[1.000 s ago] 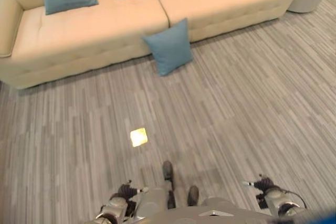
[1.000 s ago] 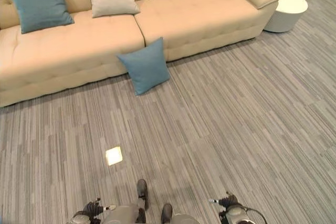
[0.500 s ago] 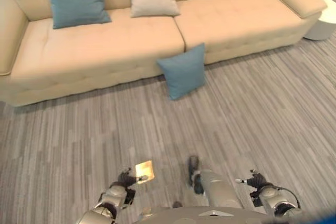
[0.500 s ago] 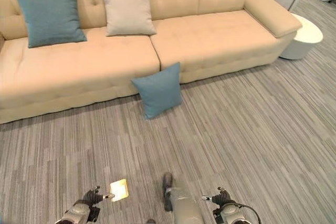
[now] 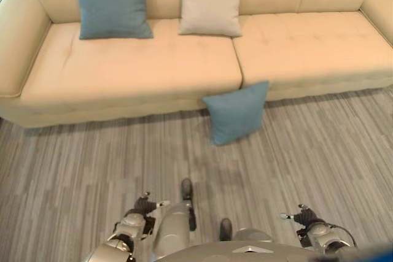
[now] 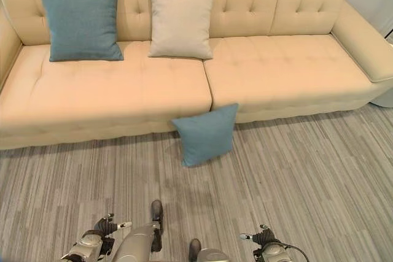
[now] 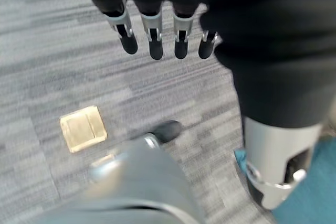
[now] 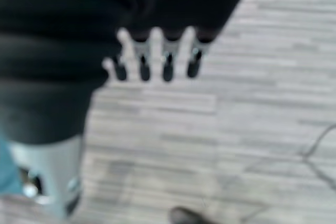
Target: Pick up all the scattered cushions and arrange them neatly on the sofa.
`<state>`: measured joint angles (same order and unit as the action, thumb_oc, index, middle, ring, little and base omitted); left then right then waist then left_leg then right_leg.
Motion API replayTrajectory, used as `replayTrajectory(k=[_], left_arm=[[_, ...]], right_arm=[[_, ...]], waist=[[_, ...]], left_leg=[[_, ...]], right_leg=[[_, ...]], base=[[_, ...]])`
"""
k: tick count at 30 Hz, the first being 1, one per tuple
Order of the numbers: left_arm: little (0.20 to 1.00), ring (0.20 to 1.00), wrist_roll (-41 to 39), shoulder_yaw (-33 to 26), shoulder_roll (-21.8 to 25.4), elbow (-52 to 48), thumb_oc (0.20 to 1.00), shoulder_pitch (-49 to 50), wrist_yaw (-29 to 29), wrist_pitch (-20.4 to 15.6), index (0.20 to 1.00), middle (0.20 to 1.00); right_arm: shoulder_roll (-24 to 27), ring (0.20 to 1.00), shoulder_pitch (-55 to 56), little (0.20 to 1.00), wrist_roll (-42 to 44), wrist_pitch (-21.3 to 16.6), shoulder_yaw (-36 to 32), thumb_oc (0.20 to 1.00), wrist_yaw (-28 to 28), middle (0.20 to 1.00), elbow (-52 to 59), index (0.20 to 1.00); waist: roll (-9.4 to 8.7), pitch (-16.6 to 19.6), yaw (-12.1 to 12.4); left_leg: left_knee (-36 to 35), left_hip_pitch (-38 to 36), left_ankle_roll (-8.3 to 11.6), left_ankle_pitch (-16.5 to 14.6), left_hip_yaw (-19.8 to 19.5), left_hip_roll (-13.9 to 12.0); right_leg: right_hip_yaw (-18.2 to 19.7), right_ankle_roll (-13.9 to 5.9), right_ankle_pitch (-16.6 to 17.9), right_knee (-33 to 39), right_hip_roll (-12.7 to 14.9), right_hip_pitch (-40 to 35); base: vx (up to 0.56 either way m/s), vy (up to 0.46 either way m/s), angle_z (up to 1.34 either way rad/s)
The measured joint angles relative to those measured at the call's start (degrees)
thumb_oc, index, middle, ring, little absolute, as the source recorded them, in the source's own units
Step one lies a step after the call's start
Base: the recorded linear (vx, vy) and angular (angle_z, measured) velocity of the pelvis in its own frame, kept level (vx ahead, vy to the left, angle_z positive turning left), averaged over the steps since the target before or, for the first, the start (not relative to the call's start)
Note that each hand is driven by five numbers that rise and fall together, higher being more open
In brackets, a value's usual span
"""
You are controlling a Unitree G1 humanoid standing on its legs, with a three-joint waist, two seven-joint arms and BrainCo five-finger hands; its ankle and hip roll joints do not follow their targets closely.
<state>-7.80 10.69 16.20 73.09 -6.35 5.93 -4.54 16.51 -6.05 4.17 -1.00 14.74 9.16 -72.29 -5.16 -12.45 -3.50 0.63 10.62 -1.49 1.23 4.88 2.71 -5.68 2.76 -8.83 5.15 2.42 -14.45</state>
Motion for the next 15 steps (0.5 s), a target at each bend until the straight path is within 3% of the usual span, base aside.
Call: replayTrajectory(k=[1, 2, 3, 4, 5, 7, 8, 10, 11, 15], left_arm=[[1.0, 1.0, 0.0, -0.1, -0.1, 0.3, 1.0, 2.7, -0.2, 0.2, 1.0, 1.0], [1.0, 1.0, -0.1, 0.0, -0.4, 0.7, 1.0, 3.3, -0.3, 0.3, 1.0, 1.0], [1.0, 1.0, -0.4, -0.6, -0.5, 2.7, 1.0, 2.9, -0.6, 0.8, 1.0, 1.0], [1.0, 1.0, -0.4, -0.5, -0.2, 2.6, 1.0, 2.7, -0.6, 1.1, 1.0, 1.0], [1.0, 1.0, -0.4, 0.1, 0.5, 2.8, 1.0, 2.2, -0.6, 1.1, 1.0, 1.0], [1.0, 1.0, -0.4, 0.1, 0.5, 1.6, 1.0, 0.4, -0.6, 0.2, 1.0, 1.0], [1.0, 1.0, -0.4, 0.5, 0.2, 1.4, 1.0, -0.9, -0.7, 0.3, 1.0, 1.0], [1.0, 1.0, -0.4, 0.4, 0.3, 1.4, 1.0, -1.0, -0.6, 0.3, 1.0, 1.0], [1.0, 1.0, -0.4, 0.2, 0.2, 1.5, 1.0, -0.9, -0.6, 0.4, 1.0, 1.0], [1.0, 1.0, -0.4, 0.0, -0.1, 1.5, 1.0, 1.4, -0.6, 0.4, 1.0, 1.0]], right_arm=[[0.0, 1.0, 0.9, 1.0, 0.0, -0.1, -0.1, 1.0, 0.0, 1.0, -0.8, 1.0], [-0.1, 1.0, 1.3, 1.0, -0.1, -0.2, -0.2, 1.0, 0.0, 1.0, -1.1, 1.0], [-1.0, 1.0, 1.0, 1.0, -0.5, -0.3, -0.2, 1.0, 0.0, 1.0, -2.3, 1.0], [-1.1, 1.0, 1.3, 1.0, -0.5, -0.1, 0.5, 1.0, -0.1, 1.0, -1.3, 1.0], [-1.5, 1.0, 2.8, 1.0, -0.5, 0.0, 0.9, 1.0, -0.1, 1.0, 0.6, 1.0], [-2.2, 1.0, 3.3, 1.0, -0.5, 0.6, 0.9, 1.0, -0.1, 1.0, 0.7, 1.0], [-2.7, 1.0, 2.3, 1.0, -0.5, 0.6, 0.9, 1.0, -0.1, 1.0, 1.4, 1.0], [-2.5, 1.0, 0.9, 1.0, -0.5, 0.5, 0.9, 1.0, -0.1, 1.0, 1.9, 1.0], [-2.4, 1.0, -0.8, 1.0, -0.5, 0.5, 0.4, 1.0, -0.1, 1.0, 2.5, 1.0], [-1.7, 1.0, -2.1, 1.0, -1.2, 0.5, 0.0, 1.0, -0.1, 1.0, 3.7, 1.0]], waist=[[0.03, 1.9, 0.2], [1.21, 2.7, 0.0], [2.16, 2.9, 1.3], [1.96, 2.8, 0.9], [1.64, 3.7, -1.1], [1.29, 3.8, -0.5], [1.46, 3.9, 0.2], [2.07, 4.0, 1.4], [2.81, 4.1, 2.1], [5.11, 4.4, 3.1]], left_leg=[[-5.7, -6.1, -1.63, 1.3, 0.0, 2.7], [-5.8, -7.7, -2.33, 1.7, -0.3, 2.9], [-4.9, -10.7, -6.51, 2.4, 1.4, 3.2], [-4.7, -11.7, -7.63, 1.5, 1.8, 3.7], [-5.3, -12.3, -7.05, 0.7, 0.7, 4.7], [-5.8, -14.4, -6.8, 0.5, 0.5, 5.3], [-5.6, -16.0, -6.1, -0.3, 0.6, 5.2], [-5.3, -16.4, -5.33, -0.8, 1.7, 4.6], [-4.9, -16.9, -4.72, -1.2, 2.9, 4.0], [0.2, -18.8, -1.34, -3.3, 3.6, 3.4]], right_leg=[[-0.4, -4.29, -2.3, -5.0, 2.5, -0.1], [-0.2, -6.5, -3.9, -9.9, 2.1, 1.7], [-1.0, -9.04, -5.0, -37.8, 4.2, 13.0], [-0.9, -9.41, -1.4, -49.4, 5.8, 19.2], [-0.5, -9.75, -1.6, -60.9, 7.8, 27.7], [-3.3, -9.29, -4.8, -51.2, 8.6, 31.1], [-6.3, -6.68, -4.4, -35.8, 7.8, 30.3], [-7.0, -5.13, -1.8, -23.1, 5.8, 29.3], [-7.7, -4.89, 1.2, -17.3, 3.7, 28.6], [-8.1, -0.26, 8.1, -12.5, -1.3, 25.9]], base=[[0.49, 0.357, -0.79], [0.52, 0.458, -1.29], [0.35, 0.337, -1.01], [0.22, 0.193, -0.52], [0.11, 0.062, 0.35], [0.14, 0.03, 0.41], [0.13, -0.002, 0.13], [0.04, -0.02, -0.13], [0.04, -0.074, -0.29], [0.05, -0.113, -0.01]])
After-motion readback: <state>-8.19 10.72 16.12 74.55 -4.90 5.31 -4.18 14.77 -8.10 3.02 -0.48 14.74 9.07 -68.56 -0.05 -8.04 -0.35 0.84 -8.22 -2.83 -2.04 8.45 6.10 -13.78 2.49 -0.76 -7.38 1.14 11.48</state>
